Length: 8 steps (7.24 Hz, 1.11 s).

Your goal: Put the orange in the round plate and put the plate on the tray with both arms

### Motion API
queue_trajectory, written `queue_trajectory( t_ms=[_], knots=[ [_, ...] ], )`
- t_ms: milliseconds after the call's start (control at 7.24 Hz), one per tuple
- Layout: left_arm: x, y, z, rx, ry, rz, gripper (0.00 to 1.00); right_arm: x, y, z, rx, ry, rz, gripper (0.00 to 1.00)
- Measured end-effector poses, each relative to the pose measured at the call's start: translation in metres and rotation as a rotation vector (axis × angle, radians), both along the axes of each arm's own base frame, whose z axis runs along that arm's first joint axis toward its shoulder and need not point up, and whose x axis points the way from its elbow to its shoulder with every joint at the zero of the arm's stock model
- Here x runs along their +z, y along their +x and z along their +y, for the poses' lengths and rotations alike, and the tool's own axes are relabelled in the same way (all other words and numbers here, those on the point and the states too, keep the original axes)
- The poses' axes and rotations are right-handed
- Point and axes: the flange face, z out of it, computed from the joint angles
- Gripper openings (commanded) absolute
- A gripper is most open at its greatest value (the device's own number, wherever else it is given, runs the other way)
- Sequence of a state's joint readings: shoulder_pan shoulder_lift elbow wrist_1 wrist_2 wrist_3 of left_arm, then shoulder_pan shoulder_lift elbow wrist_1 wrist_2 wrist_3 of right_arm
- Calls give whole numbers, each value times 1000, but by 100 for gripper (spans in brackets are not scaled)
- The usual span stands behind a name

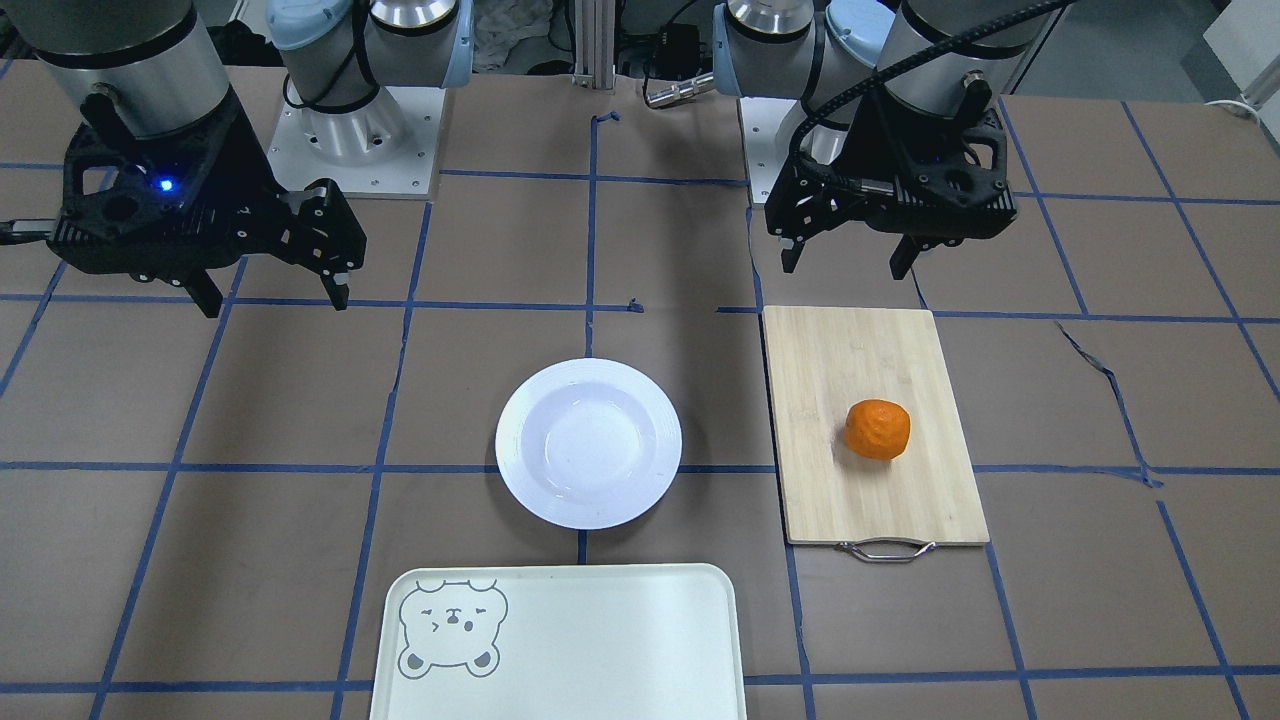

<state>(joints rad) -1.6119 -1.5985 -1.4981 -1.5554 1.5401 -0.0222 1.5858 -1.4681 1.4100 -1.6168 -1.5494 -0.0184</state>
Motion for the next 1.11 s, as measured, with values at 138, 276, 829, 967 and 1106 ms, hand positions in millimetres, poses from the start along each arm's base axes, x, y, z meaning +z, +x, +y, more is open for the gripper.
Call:
queue_trajectory(
  t_ms=[138, 276, 829, 967, 1106],
  knots=[
    [0, 0, 0, 0, 0, 0, 100, 0, 0, 1, -6, 5, 0, 100],
    [0, 1, 0, 1, 0, -1, 100, -1, 1, 2, -8, 11, 0, 100],
    [0, 1, 0, 3, 1, 0, 100, -4, 1, 3, -8, 23, -3, 100],
    [0, 1, 0, 4, 1, 0, 100, -5, 1, 3, -8, 24, -3, 100],
    [0, 2, 0, 4, 1, -1, 100, -5, 1, 3, -8, 24, -4, 100]
  ],
)
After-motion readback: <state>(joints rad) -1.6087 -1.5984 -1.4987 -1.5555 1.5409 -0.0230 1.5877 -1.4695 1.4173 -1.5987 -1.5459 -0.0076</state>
